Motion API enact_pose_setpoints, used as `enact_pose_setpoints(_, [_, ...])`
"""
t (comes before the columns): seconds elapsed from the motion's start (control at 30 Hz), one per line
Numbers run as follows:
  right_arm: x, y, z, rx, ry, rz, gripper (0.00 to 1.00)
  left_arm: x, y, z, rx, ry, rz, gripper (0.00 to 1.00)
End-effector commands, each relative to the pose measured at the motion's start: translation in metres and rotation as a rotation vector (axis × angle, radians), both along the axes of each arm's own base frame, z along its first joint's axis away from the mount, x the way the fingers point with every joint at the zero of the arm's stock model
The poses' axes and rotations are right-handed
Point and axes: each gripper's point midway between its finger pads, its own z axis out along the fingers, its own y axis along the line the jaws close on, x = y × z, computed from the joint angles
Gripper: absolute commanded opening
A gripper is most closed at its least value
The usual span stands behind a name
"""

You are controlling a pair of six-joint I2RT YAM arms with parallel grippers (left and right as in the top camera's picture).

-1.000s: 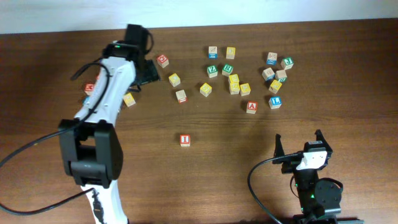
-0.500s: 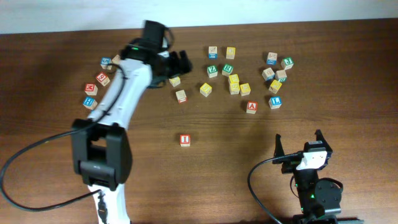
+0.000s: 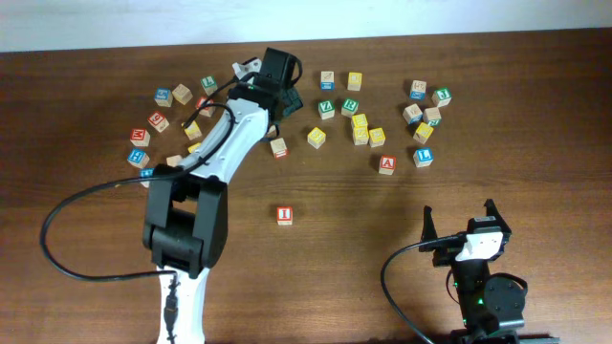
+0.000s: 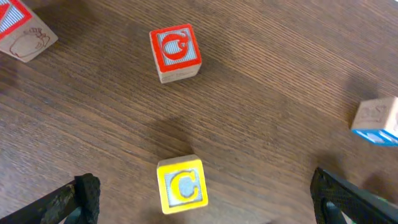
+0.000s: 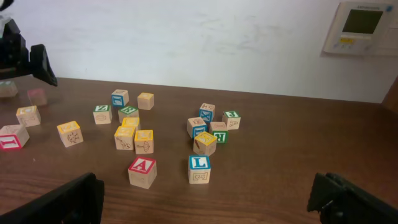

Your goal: Spell out ICRA

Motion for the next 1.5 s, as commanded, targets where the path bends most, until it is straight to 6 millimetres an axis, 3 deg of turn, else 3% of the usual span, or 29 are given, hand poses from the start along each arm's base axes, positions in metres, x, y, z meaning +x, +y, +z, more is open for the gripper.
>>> enact_pose_setpoints(0.0, [0.000, -0.004, -0.003, -0.001, 0.005, -0.020, 0.98, -0.001, 0.009, -0.038, 0.018, 0.045, 0.077, 0.99])
enact_pose_setpoints(0.03, [0.000, -0.004, -0.003, -0.001, 0.005, -0.020, 0.98, -0.001, 0.011, -0.045, 0.018, 0.055, 0.086, 1.00])
enact_pose_setpoints(0.17, [0.000, -0.004, -0.003, -0.001, 0.005, -0.020, 0.98, -0.001, 0.009, -0.050, 0.020, 0.058, 0.083, 0.84])
enact_pose_setpoints(0.3, [0.000, -0.004, -0.003, -0.001, 0.005, -0.020, 0.98, 0.001, 0.008, -0.052, 0.018, 0.052, 0.082, 0.54])
enact_pose_setpoints(0.37, [0.000, -0.004, -0.003, -0.001, 0.005, -0.020, 0.98, -0.001, 0.008, -0.054, 0.020, 0.061, 0.081, 0.47])
enact_pose_setpoints(0.77, [0.000, -0.004, -0.003, -0.001, 0.005, -0.020, 0.98, -0.010, 0.012, -0.059, 0.039, 0.102, 0.081, 0.38])
enact_pose_setpoints(0.93, [0.000, -0.004, -0.003, -0.001, 0.005, -0.020, 0.98, -0.011, 0.012, -0.059, 0.042, 0.107, 0.081, 0.29])
enact_pose_setpoints(1.13, [0.000, -0.004, -0.003, -0.001, 0.005, -0.020, 0.98, -0.010, 0.022, -0.057, 0.041, 0.111, 0.099, 0.29])
enact_pose_setpoints(1.3, [0.000, -0.004, -0.003, -0.001, 0.005, -0.020, 0.98, -0.006, 0.022, -0.021, 0.016, 0.057, 0.099, 0.27])
enact_pose_setpoints(1.47, [0.000, -0.004, -0.003, -0.001, 0.005, -0.020, 0.98, -0.020, 0.024, 0.041, -0.017, 0.015, 0.091, 0.27])
